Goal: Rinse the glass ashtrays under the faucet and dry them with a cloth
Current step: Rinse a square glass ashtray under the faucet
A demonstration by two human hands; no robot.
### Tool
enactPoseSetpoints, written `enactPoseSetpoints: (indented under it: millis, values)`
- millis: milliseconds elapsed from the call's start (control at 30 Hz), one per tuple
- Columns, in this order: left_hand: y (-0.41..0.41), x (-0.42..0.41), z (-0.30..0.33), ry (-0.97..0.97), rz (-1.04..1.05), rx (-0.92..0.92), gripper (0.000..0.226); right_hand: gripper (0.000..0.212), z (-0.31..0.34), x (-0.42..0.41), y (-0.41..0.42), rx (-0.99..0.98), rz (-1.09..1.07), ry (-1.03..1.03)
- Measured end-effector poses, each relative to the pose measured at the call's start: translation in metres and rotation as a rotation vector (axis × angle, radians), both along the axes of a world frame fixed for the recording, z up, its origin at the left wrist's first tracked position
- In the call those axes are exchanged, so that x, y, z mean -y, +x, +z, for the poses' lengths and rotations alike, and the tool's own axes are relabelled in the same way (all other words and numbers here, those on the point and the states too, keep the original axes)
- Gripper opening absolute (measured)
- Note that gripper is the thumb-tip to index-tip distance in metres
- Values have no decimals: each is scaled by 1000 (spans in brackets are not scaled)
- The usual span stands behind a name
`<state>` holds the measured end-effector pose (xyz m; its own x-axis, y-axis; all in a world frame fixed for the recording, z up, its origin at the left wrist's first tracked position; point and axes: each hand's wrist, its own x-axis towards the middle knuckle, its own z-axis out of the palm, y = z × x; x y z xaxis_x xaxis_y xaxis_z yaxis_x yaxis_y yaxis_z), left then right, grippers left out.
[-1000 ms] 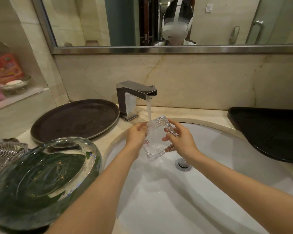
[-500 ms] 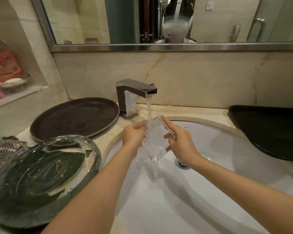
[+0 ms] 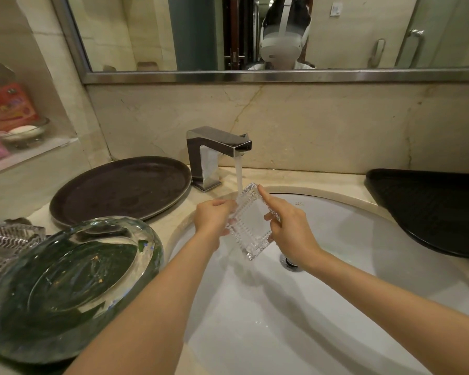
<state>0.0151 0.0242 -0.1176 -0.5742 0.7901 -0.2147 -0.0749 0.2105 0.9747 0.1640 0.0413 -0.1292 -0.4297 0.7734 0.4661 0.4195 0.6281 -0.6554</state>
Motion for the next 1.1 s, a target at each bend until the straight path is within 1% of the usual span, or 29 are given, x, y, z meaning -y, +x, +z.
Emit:
enactPoseSetpoints:
  millis: [167, 233, 333, 467, 567, 700, 833, 900, 1000, 1100]
  values:
    - [1, 0, -1, 8, -7, -19, 16, 70, -1, -5, 3, -29, -28, -34]
    - [1, -1, -2, 10, -1, -6, 14, 70, -1, -7, 4, -33, -27, -15]
    - [-1, -2, -4, 10, 23, 31, 9, 70, -2, -9, 5, -31, -13, 9]
    - [-1, -2, -2, 13, 32, 100, 15, 75, -4, -12, 8, -36, 3, 42]
    - [1, -2, 1, 22, -7, 151, 14, 77, -4, -15, 13, -55, -15, 4]
    - [2, -3, 0, 44, -44, 187, 16, 67, -3, -18, 13, -89, -44, -56]
    - [2, -2, 2, 95, -91, 221, 23, 61, -4, -20, 15, -109, -24, -2]
    - [4, 0, 4, 117, -152, 234, 26, 59, -2, -25, 17, -202, -33, -13]
    - [8, 3, 5, 156, -304, 259, 26, 48, 7, -33, 21, -422, -29, -185]
    - [11, 8, 9, 195, -421, 295, 23, 35, 15, -37, 27, -546, -7, -333]
